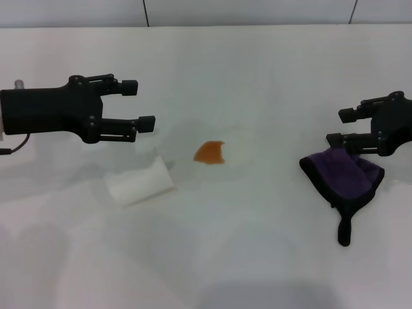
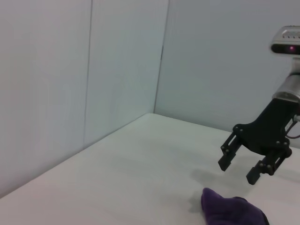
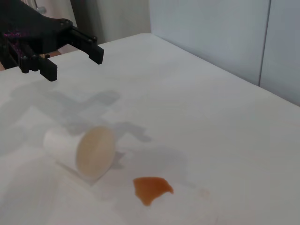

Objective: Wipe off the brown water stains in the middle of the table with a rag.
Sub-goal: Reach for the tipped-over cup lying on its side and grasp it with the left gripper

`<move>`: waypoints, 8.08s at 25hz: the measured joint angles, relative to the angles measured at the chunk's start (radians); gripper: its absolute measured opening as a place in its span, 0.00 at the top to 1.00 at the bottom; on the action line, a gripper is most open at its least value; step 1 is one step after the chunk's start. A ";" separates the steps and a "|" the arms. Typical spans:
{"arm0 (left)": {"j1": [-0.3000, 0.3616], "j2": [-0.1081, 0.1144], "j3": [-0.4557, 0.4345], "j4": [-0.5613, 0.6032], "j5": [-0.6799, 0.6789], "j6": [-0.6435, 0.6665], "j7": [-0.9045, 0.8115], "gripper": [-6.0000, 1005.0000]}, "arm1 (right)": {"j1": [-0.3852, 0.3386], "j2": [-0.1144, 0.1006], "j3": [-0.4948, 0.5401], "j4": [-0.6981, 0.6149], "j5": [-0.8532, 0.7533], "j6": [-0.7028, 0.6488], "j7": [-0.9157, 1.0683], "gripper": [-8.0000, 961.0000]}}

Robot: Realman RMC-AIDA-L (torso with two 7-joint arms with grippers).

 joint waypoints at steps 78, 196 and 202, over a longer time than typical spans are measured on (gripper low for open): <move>-0.298 0.001 0.000 -0.220 0.574 0.075 -0.196 0.15 | -0.002 0.000 -0.004 0.026 0.054 0.059 -0.017 0.41; -0.297 -0.045 0.000 -0.006 0.656 -0.238 -0.215 0.15 | -0.012 0.000 0.002 0.037 0.084 0.064 -0.053 0.41; -0.290 -0.041 0.000 -0.012 0.657 -0.238 -0.221 0.15 | -0.012 0.000 0.004 0.037 0.086 0.065 -0.054 0.41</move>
